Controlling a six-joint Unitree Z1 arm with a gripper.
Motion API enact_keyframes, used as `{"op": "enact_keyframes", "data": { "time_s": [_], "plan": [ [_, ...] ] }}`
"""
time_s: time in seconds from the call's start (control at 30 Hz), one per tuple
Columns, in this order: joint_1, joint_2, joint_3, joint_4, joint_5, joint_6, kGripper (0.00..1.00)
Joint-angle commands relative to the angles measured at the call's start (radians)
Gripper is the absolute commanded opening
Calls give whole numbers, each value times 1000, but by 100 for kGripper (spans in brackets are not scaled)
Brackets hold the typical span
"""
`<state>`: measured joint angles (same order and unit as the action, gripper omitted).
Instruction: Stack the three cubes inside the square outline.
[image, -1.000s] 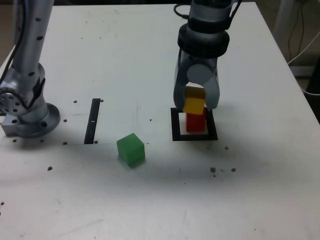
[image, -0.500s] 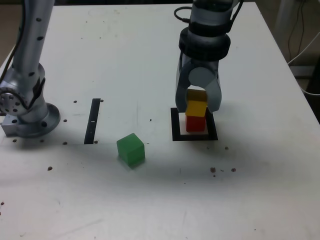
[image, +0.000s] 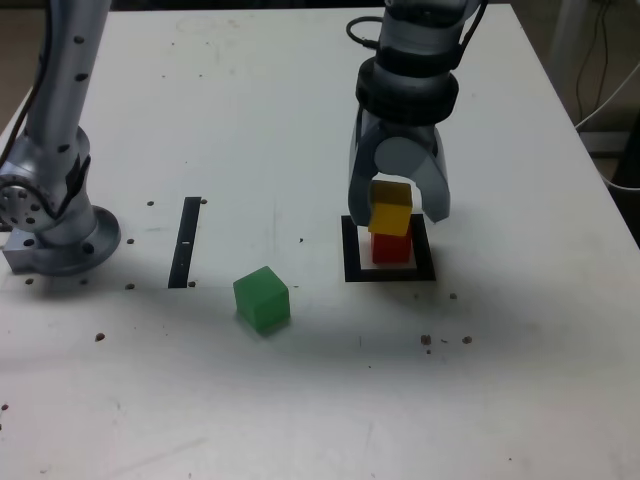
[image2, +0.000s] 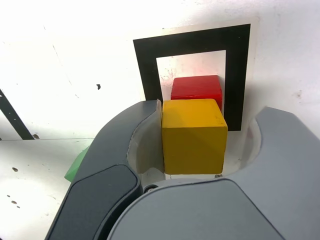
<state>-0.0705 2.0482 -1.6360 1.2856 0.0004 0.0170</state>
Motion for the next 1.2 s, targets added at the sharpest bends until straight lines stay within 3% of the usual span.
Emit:
{"op": "enact_keyframes", "data": {
  "time_s": [0.0,0.9,1.17],
  "plan": [
    [3,-1,1,2,-3,-2,99],
    [3,-4,-4,-4,-5,-1,99],
    [3,-66,26,30,-5,-1,99]
  ]
}}
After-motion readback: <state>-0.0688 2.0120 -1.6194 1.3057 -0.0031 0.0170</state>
